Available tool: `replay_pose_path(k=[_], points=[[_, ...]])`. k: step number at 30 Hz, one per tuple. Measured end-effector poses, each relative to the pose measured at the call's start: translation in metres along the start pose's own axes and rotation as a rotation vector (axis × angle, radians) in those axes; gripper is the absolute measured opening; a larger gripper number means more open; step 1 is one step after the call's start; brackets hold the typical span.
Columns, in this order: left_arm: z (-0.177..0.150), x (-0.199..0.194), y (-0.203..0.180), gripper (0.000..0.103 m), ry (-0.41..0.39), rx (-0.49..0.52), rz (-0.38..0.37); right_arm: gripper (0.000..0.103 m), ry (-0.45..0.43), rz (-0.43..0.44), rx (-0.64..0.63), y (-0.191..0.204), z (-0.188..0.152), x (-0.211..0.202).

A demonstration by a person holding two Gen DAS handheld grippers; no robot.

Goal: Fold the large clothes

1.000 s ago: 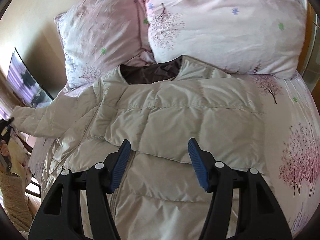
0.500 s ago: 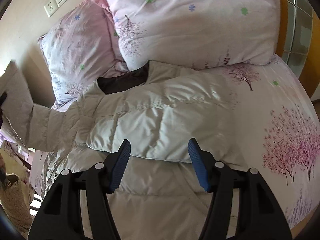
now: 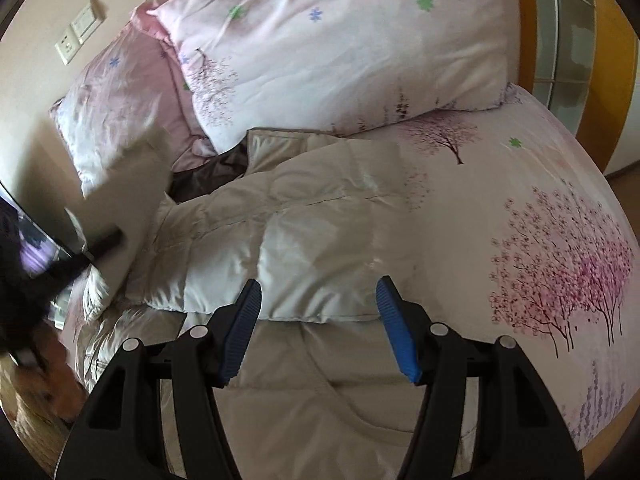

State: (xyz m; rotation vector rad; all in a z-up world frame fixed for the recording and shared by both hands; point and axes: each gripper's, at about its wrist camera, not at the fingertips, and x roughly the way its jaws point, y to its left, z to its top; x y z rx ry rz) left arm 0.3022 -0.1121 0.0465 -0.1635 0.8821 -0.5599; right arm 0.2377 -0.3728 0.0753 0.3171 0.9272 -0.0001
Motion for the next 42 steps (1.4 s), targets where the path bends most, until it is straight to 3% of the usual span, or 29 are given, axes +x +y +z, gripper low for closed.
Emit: replay_pose_path(k=[3, 5, 8, 11, 13, 17, 21, 24, 25, 28, 36, 42], points=[[-0.010, 0.021, -0.010, 0.028, 0.065, 0.036, 0.007, 0.062, 0.002, 0.010, 0.023, -0.004, 0.004, 0.003], [-0.016, 0.028, -0.016, 0.051, 0.110, 0.064, -0.034, 0.062, 0.013, 0.040, 0.037, -0.003, 0.008, 0.006], [-0.021, 0.018, -0.020, 0.074, 0.116, 0.083, -0.094, 0.061, 0.028, 0.102, 0.058, 0.004, 0.016, 0.011], [-0.025, -0.015, -0.013, 0.077, 0.080, 0.079, -0.167, 0.061, 0.070, 0.198, 0.082, 0.015, 0.022, 0.021], [-0.025, -0.036, -0.004, 0.081, 0.032, 0.076, -0.168, 0.061, 0.126, 0.272, 0.100, 0.024, 0.023, 0.034], [-0.039, -0.090, 0.044, 0.089, -0.114, 0.071, -0.062, 0.061, 0.220, 0.346, 0.110, 0.041, 0.021, 0.061], [-0.060, -0.126, 0.106, 0.090, -0.134, 0.011, 0.109, 0.056, 0.283, 0.357, 0.112, 0.054, 0.018, 0.085], [-0.070, -0.139, 0.145, 0.090, -0.104, -0.066, 0.159, 0.034, 0.319, 0.373, 0.128, 0.061, 0.016, 0.099], [-0.073, -0.143, 0.154, 0.090, -0.097, -0.090, 0.173, 0.021, 0.320, 0.379, 0.131, 0.062, 0.015, 0.102], [-0.084, -0.152, 0.181, 0.090, -0.091, -0.145, 0.221, 0.013, 0.286, 0.352, 0.156, 0.058, 0.012, 0.103], [-0.098, -0.161, 0.207, 0.090, -0.091, -0.216, 0.284, 0.011, 0.291, 0.225, 0.236, 0.044, 0.002, 0.121], [-0.106, -0.162, 0.212, 0.090, -0.091, -0.216, 0.293, 0.010, 0.201, 0.183, 0.192, 0.045, 0.001, 0.093]])
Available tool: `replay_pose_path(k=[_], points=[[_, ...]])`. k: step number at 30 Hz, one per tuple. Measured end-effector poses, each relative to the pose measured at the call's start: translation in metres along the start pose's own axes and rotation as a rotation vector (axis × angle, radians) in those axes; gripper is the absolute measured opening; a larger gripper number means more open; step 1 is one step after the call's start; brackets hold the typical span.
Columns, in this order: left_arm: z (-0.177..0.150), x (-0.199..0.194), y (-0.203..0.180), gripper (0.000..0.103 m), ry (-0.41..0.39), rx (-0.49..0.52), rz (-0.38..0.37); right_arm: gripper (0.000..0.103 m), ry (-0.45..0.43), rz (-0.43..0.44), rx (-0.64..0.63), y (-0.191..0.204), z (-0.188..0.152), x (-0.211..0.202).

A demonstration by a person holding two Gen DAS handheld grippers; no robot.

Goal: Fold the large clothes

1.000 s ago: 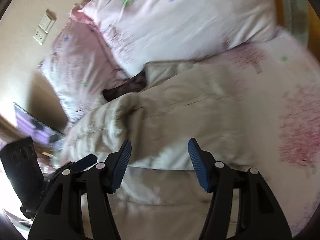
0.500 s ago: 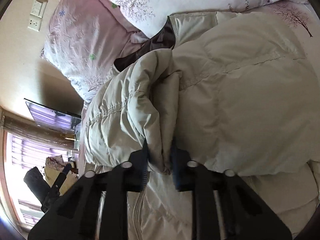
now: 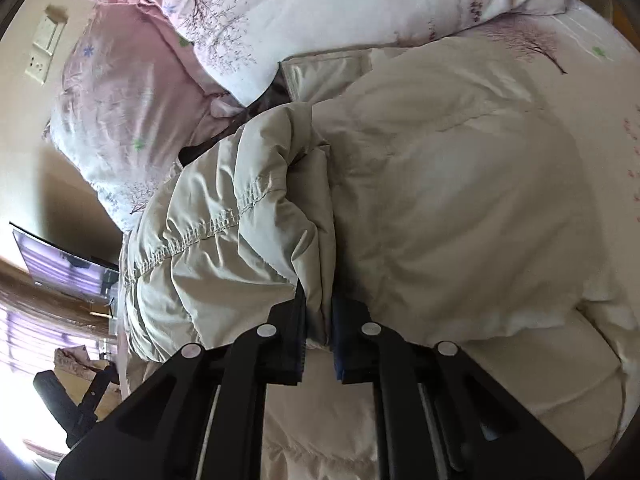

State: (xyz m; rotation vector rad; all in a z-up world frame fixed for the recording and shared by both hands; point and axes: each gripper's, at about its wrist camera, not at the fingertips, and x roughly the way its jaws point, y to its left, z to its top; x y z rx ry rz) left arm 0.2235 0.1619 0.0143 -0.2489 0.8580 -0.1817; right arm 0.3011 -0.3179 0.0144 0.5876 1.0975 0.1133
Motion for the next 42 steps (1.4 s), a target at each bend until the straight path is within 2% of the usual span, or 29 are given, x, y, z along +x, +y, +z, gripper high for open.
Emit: replay_pose_path(k=[4, 6, 8, 10, 11, 15, 17, 19, 21, 24, 27, 31, 33, 34, 35, 36, 37, 38, 42], points=[[-0.001, 0.002, 0.001, 0.090, -0.002, 0.003, -0.011, 0.010, 0.009, -0.031, 0.002, -0.007, -0.004, 0.003], [-0.002, 0.000, -0.002, 0.090, -0.020, 0.028, 0.002, 0.014, 0.025, -0.081, -0.050, 0.000, -0.003, 0.010], [-0.005, -0.003, -0.008, 0.090, -0.038, 0.073, 0.017, 0.025, 0.020, -0.115, -0.078, 0.004, -0.003, 0.004], [-0.007, -0.006, -0.013, 0.090, -0.049, 0.109, 0.028, 0.038, -0.020, -0.146, -0.107, 0.012, -0.004, -0.008], [-0.008, -0.007, -0.015, 0.090, -0.055, 0.124, 0.032, 0.039, -0.054, -0.160, -0.118, 0.014, -0.005, -0.017], [-0.011, -0.012, -0.026, 0.090, -0.097, 0.176, 0.015, 0.039, -0.143, -0.161, -0.171, 0.021, -0.006, -0.037], [-0.011, -0.013, -0.034, 0.091, -0.104, 0.203, 0.001, 0.032, -0.144, -0.138, -0.217, 0.028, -0.005, -0.038], [-0.011, -0.010, -0.038, 0.096, -0.086, 0.214, 0.005, 0.030, -0.125, -0.117, -0.260, 0.035, -0.005, -0.034], [-0.011, -0.008, -0.039, 0.097, -0.072, 0.205, -0.006, 0.029, -0.108, -0.115, -0.292, 0.044, -0.004, -0.024], [-0.011, -0.004, -0.037, 0.098, -0.047, 0.185, -0.005, 0.028, -0.058, -0.155, -0.333, 0.050, -0.002, -0.002], [-0.011, -0.001, -0.031, 0.101, -0.031, 0.166, -0.005, 0.023, 0.054, -0.204, -0.298, 0.035, 0.004, 0.030], [-0.012, -0.001, -0.020, 0.101, -0.012, 0.109, -0.072, 0.023, 0.105, -0.189, -0.258, 0.025, 0.011, 0.044], [-0.012, -0.001, -0.015, 0.101, -0.011, 0.089, -0.071, 0.024, 0.116, -0.192, -0.266, 0.027, 0.013, 0.041], [-0.013, -0.002, -0.013, 0.101, -0.017, 0.087, -0.062, 0.026, 0.114, -0.185, -0.264, 0.027, 0.013, 0.037], [-0.014, -0.004, -0.012, 0.101, -0.029, 0.089, -0.053, 0.037, 0.110, -0.174, -0.262, 0.027, 0.012, 0.031], [-0.016, -0.008, -0.010, 0.101, -0.047, 0.095, -0.042, 0.051, 0.099, -0.161, -0.257, 0.026, 0.010, 0.020], [-0.017, -0.011, -0.008, 0.101, -0.054, 0.097, -0.031, 0.075, 0.080, -0.158, -0.251, 0.025, 0.009, 0.012], [-0.019, -0.015, -0.004, 0.101, -0.058, 0.089, -0.015, 0.081, 0.032, -0.143, -0.249, 0.023, 0.005, -0.004], [-0.023, -0.021, 0.018, 0.101, -0.009, 0.029, -0.032, 0.085, -0.143, -0.069, -0.247, -0.002, -0.016, -0.072]])
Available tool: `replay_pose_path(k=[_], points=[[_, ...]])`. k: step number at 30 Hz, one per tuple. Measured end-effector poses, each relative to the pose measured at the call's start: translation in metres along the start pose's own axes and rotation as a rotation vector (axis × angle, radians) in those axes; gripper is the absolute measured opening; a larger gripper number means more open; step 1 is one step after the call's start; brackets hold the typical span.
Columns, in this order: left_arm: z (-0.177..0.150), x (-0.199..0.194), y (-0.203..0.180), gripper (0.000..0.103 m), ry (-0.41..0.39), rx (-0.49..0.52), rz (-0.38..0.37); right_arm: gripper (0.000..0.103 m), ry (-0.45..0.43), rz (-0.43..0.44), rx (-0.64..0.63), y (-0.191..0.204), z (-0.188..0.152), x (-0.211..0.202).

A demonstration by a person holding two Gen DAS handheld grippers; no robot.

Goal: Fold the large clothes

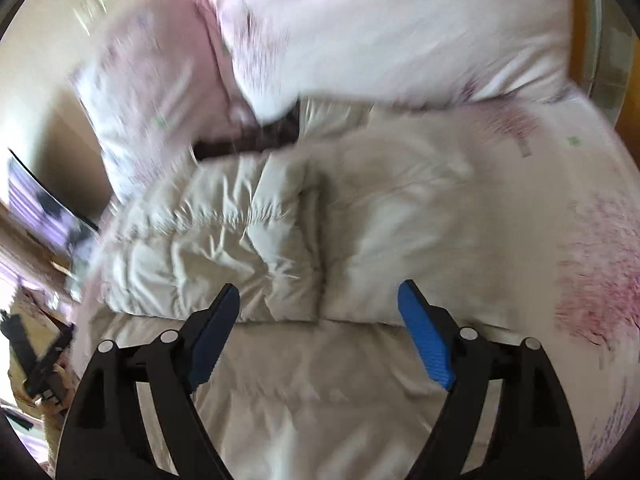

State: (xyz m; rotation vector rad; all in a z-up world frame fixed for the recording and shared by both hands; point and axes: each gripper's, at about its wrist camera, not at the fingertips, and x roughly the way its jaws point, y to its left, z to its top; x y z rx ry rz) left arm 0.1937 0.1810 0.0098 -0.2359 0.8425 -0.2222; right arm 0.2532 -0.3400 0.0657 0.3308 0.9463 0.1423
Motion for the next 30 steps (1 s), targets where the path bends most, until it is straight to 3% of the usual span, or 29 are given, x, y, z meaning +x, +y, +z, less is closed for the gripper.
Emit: replay_pose_path(k=[5, 8, 12, 17, 22, 27, 30], points=[[-0.018, -0.007, 0.029, 0.101, 0.052, -0.075, -0.062, 0.090, -0.105, -0.002, 0.015, -0.052, -0.028, -0.049], [-0.031, -0.011, 0.040, 0.100, 0.066, -0.113, -0.116, 0.090, -0.064, 0.007, 0.077, -0.086, -0.049, -0.061], [-0.051, -0.020, 0.053, 0.099, 0.090, -0.160, -0.181, 0.090, 0.015, 0.093, 0.213, -0.127, -0.087, -0.072], [-0.072, -0.023, 0.061, 0.087, 0.132, -0.205, -0.232, 0.090, 0.066, 0.191, 0.358, -0.162, -0.125, -0.075], [-0.093, -0.020, 0.063, 0.073, 0.182, -0.258, -0.303, 0.089, 0.107, 0.304, 0.431, -0.175, -0.147, -0.070], [-0.106, -0.025, 0.060, 0.073, 0.190, -0.286, -0.384, 0.088, 0.143, 0.397, 0.451, -0.178, -0.161, -0.066], [-0.113, -0.026, 0.054, 0.073, 0.212, -0.298, -0.437, 0.083, 0.166, 0.423, 0.431, -0.172, -0.166, -0.065]])
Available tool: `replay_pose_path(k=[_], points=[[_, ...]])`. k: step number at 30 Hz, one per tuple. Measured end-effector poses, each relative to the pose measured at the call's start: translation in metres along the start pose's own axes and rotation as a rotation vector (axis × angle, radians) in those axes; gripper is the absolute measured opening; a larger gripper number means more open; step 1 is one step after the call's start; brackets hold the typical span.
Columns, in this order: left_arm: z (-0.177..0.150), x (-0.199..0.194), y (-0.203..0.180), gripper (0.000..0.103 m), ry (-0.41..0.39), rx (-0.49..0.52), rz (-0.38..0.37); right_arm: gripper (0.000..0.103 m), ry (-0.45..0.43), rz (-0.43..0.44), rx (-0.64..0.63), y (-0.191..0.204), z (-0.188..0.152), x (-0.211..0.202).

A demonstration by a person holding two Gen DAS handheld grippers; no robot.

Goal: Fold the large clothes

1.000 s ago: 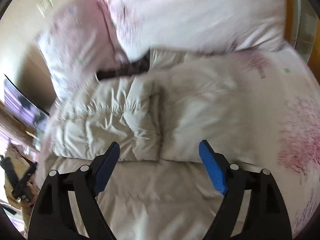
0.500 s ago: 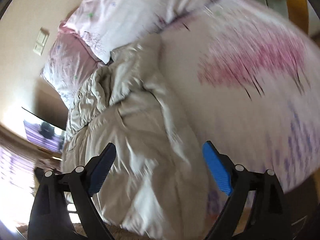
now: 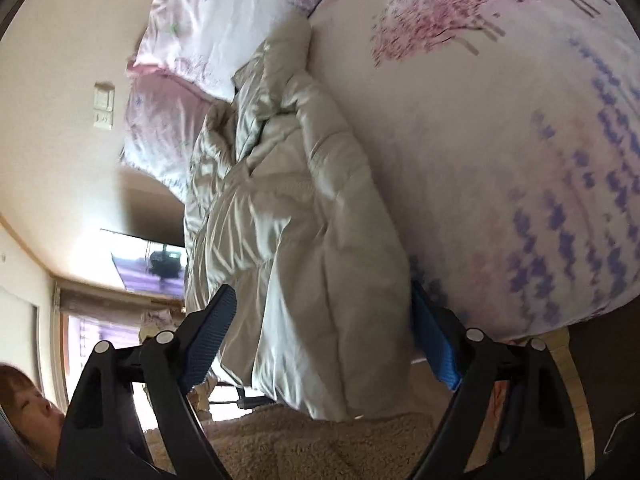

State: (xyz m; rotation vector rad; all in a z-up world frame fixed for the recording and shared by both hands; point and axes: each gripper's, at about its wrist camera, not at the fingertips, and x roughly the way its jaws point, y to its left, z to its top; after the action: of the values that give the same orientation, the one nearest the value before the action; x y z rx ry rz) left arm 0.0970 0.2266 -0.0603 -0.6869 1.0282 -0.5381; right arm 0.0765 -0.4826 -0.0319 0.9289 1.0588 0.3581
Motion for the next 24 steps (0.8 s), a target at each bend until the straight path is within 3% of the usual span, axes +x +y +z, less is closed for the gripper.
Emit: replay_pose_path(k=[8, 15, 18, 19, 20, 24], points=[[-0.015, 0.009, -0.009, 0.071, 0.047, -0.003, -0.053, 0.057, 0.051, 0.019, -0.020, 0.008, -0.011, 0.014], [-0.019, 0.014, -0.012, 0.064, 0.083, -0.011, -0.058, 0.050, 0.062, 0.036, -0.017, 0.007, -0.020, 0.013], [-0.021, 0.016, -0.015, 0.061, 0.098, -0.004, -0.045, 0.042, 0.067, 0.037, -0.020, 0.009, -0.022, 0.014], [-0.022, 0.016, -0.016, 0.054, 0.095, -0.003, -0.026, 0.034, 0.066, 0.033, -0.020, 0.011, -0.023, 0.015], [-0.022, 0.016, -0.016, 0.034, 0.085, -0.009, -0.007, 0.027, 0.061, 0.028, -0.023, 0.012, -0.023, 0.016], [-0.018, 0.007, -0.019, 0.019, 0.022, -0.031, -0.021, 0.018, 0.020, 0.017, -0.054, 0.027, -0.022, 0.013]])
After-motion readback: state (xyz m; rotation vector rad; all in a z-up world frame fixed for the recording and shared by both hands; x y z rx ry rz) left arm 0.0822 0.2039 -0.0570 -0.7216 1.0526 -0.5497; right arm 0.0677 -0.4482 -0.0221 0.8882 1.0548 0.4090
